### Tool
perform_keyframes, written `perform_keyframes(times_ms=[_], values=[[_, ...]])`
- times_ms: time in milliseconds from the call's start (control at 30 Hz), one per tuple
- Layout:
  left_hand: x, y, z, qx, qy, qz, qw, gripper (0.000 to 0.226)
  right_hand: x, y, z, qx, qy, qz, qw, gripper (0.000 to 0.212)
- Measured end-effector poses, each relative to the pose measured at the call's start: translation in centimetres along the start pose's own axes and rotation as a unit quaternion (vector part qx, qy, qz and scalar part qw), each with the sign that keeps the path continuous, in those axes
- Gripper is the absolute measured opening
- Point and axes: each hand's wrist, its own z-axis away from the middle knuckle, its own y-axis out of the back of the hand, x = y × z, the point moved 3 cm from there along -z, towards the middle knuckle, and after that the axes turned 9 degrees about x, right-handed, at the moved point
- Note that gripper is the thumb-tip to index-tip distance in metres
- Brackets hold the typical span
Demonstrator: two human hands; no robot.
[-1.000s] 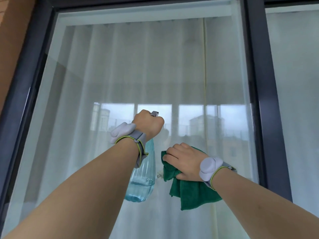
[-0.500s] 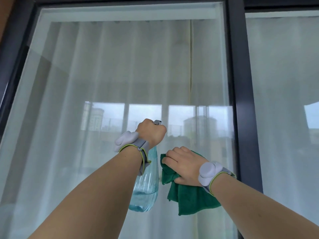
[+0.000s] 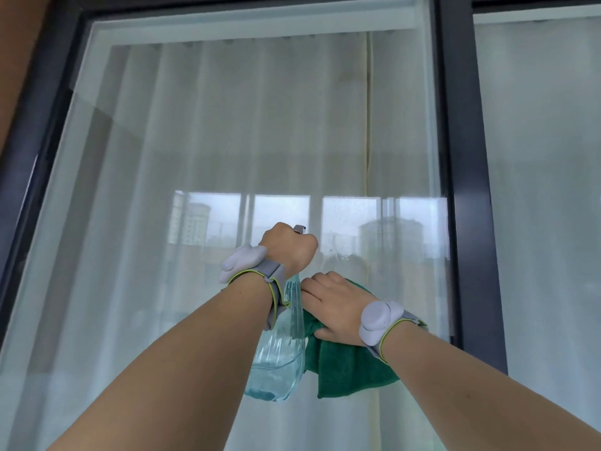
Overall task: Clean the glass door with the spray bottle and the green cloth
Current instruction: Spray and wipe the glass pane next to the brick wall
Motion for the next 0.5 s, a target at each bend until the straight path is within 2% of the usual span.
perform_keyframes(times_ms=[233,333,400,500], values=[[-0.8,4.0,-1.8,0.034,-0.011,-0.026,0.999,0.02,1.8,-1.2,-3.5,0.014,-0.06,-0.002,0.998,0.068],[-0.6,5.2,-2.6,0.047,-0.017,-0.032,0.998,0.017,4.4,0.3,-4.0,0.037,-0.147,0.034,0.988,0.064],[-0.4,5.6,-3.0,0.054,-0.015,-0.029,0.998,0.015,6.5,1.5,-3.7,0.044,-0.219,0.064,0.973,0.059],[-0.1,5.6,-3.2,0.057,-0.016,-0.019,0.998,0.015,8.0,2.5,-2.4,0.068,-0.301,0.11,0.945,0.061]])
